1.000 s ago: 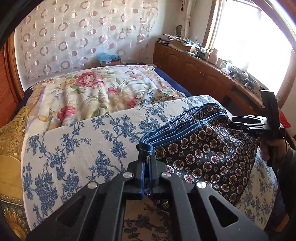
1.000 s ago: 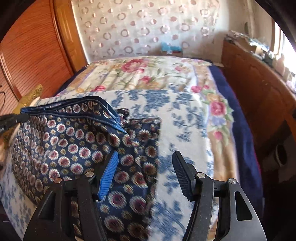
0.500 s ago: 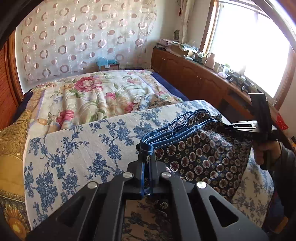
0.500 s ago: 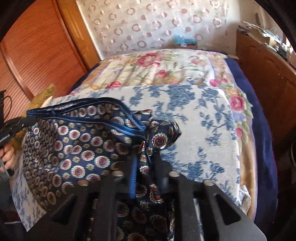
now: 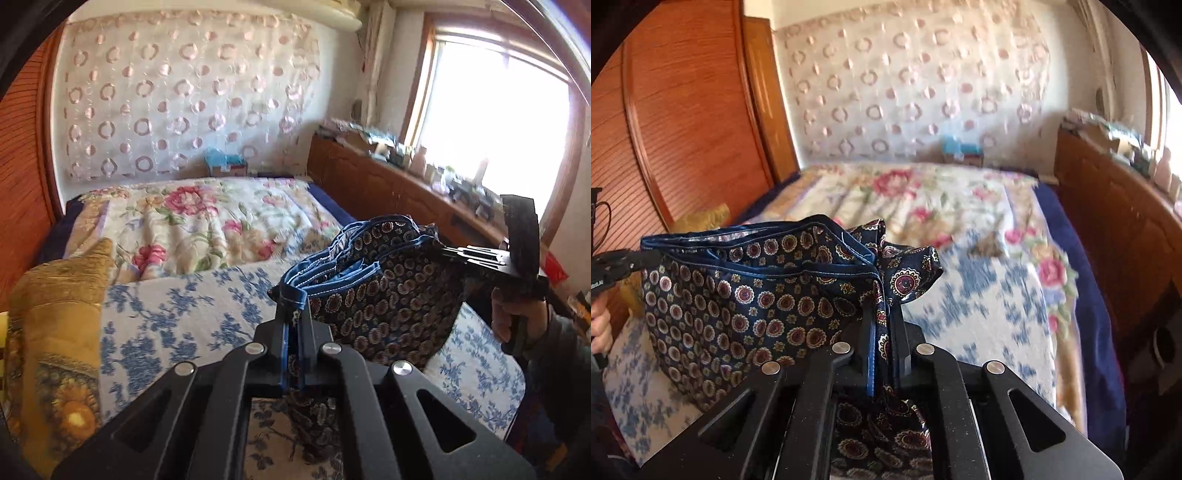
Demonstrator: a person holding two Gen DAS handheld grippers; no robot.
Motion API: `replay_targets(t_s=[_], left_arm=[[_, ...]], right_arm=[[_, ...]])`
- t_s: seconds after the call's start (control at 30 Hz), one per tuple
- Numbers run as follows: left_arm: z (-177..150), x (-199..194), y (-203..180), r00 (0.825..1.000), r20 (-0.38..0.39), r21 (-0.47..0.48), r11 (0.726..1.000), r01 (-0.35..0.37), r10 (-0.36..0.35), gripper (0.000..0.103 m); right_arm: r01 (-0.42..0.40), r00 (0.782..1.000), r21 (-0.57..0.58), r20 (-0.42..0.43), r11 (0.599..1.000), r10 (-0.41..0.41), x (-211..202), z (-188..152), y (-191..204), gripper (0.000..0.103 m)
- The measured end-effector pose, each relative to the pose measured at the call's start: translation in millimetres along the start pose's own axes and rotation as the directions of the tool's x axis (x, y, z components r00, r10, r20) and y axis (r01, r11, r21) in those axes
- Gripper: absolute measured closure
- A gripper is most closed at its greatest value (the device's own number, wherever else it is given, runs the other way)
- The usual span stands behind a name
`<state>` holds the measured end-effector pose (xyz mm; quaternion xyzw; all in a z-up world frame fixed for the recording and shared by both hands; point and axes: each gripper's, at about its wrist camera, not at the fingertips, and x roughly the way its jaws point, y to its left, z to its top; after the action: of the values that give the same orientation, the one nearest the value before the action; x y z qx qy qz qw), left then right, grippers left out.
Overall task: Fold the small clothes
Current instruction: 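Lift the folded shirt with both grippers and carry it toward the yellow plush toy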
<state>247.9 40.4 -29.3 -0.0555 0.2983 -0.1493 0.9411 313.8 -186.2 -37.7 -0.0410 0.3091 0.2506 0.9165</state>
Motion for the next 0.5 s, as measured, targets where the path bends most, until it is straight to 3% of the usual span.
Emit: replay_targets(t_s=[0.3, 0.5], left_arm=[[2, -74, 37, 0.986, 0.132, -0.061, 0.994, -0.091, 0.098, 0.103], [-6, -126, 77, 0.952, 0.209, -0.130, 0.971, -0.199, 0.223, 0.103]], right_arm=[[-0.099, 0.990, -0.137, 0.089, 0.986, 0.112, 3, 47, 71, 0.100], [-0.177, 0.968, -0.249, 0.129, 0.952, 0.214, 20, 98, 134, 0.100]])
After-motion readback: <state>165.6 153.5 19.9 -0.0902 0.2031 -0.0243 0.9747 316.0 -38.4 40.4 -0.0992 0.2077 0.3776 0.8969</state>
